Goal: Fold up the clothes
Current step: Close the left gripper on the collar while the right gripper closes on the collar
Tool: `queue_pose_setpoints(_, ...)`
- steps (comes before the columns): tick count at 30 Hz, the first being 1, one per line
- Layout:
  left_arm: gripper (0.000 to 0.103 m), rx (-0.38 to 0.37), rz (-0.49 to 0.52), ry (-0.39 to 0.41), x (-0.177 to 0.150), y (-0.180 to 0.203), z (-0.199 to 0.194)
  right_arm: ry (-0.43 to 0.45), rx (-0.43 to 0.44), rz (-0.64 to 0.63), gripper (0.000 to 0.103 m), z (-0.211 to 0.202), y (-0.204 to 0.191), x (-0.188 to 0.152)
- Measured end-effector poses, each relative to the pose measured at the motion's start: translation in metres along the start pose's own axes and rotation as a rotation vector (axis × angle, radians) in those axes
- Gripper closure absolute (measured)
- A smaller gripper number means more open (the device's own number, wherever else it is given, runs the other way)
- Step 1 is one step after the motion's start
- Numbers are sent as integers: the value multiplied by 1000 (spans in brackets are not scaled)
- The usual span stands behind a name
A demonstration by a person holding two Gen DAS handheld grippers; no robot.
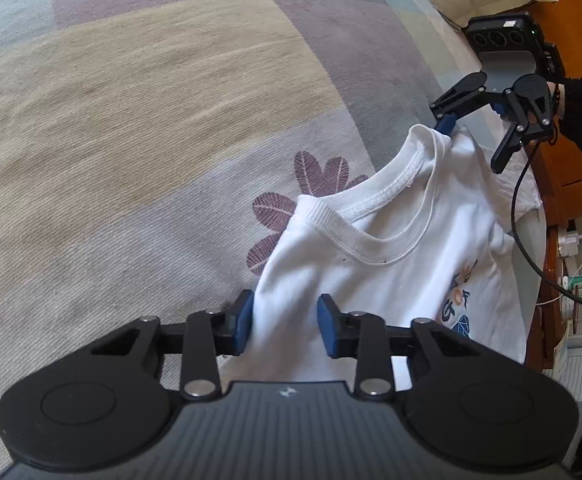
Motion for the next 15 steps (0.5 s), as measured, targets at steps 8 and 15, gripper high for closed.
queue_pose_setpoints(8, 94, 128, 53, 36, -1, 9, -4, 97, -227, -16, 99, -18, 22, -5)
queue_pose_setpoints(15, 102, 196, 44, 158, 13, 18, -26, 247, -378, -242, 96, -27, -24, 6)
Point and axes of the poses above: each gripper's, at about its wrist camera, not at the fingertips, and z roughly the way its jaws point, y to its right, x to its top, the point moved 7 cm from there along z, roughly the way its jaws point, and after that the axes turned 10 degrees about y, right-handed, at the moved point
